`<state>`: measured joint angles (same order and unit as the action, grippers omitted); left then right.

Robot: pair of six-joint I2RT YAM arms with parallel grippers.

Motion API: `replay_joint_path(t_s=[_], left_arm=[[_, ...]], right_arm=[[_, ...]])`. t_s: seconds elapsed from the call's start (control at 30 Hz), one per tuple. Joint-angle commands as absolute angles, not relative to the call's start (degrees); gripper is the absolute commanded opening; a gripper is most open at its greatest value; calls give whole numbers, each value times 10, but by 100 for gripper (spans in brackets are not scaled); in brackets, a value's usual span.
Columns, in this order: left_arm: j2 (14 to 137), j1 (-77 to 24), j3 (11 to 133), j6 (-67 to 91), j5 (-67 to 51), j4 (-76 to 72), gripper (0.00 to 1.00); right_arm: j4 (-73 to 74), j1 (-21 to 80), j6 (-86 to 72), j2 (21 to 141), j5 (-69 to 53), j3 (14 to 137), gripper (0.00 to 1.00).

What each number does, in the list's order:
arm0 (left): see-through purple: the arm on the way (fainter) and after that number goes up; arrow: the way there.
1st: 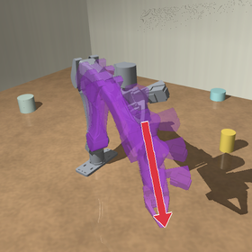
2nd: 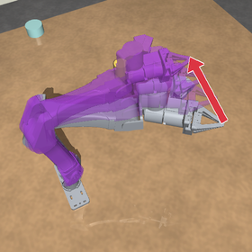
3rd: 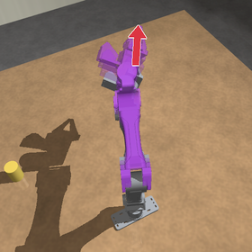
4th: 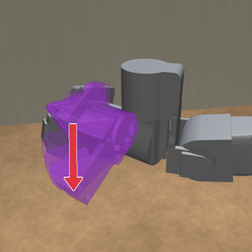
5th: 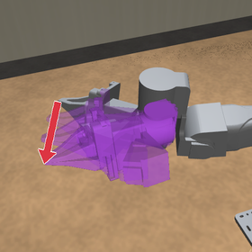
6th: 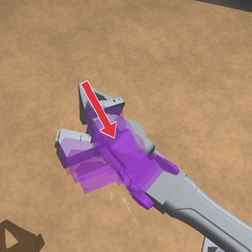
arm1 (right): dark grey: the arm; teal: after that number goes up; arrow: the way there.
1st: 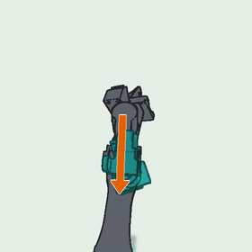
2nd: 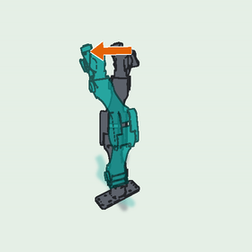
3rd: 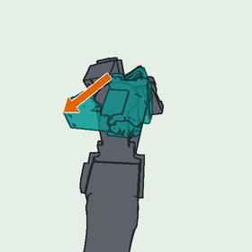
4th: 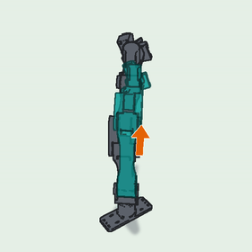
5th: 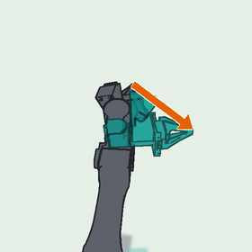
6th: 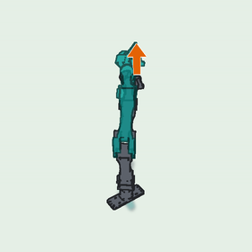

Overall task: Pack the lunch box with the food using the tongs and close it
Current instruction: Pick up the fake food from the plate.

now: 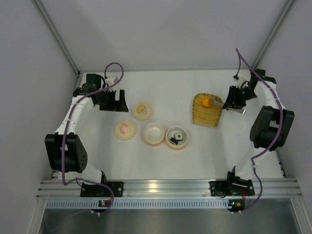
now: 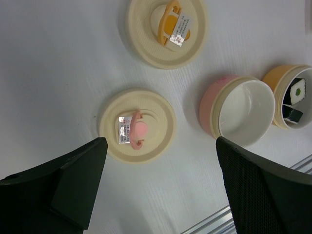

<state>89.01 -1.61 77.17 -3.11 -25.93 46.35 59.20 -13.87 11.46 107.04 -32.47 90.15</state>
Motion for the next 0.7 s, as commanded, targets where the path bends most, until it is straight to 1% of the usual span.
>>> replay_joint_path(t_s=[0.0, 0.07, 0.13, 0.37, 0.53, 0.67], left_arm=[[893, -13, 786, -31, -266, 446, 98], [894, -13, 786, -27, -267, 446, 98], [894, -13, 786, -27, -269, 446, 98], [887, -13, 785, -28, -268, 447, 98], [883, -13, 784, -31, -269, 453, 98], [878, -13, 781, -33, -269, 457, 98]], right_arm=[[570, -161, 107, 1072, -355, 932, 31], [574, -168, 109, 1071, -364, 934, 28], [584, -174, 111, 1072, -374, 937, 22], [627, -198, 128, 1042, -419, 955, 13], [679, -192, 153, 1006, -485, 987, 11], [728, -140, 182, 972, -499, 998, 11]])
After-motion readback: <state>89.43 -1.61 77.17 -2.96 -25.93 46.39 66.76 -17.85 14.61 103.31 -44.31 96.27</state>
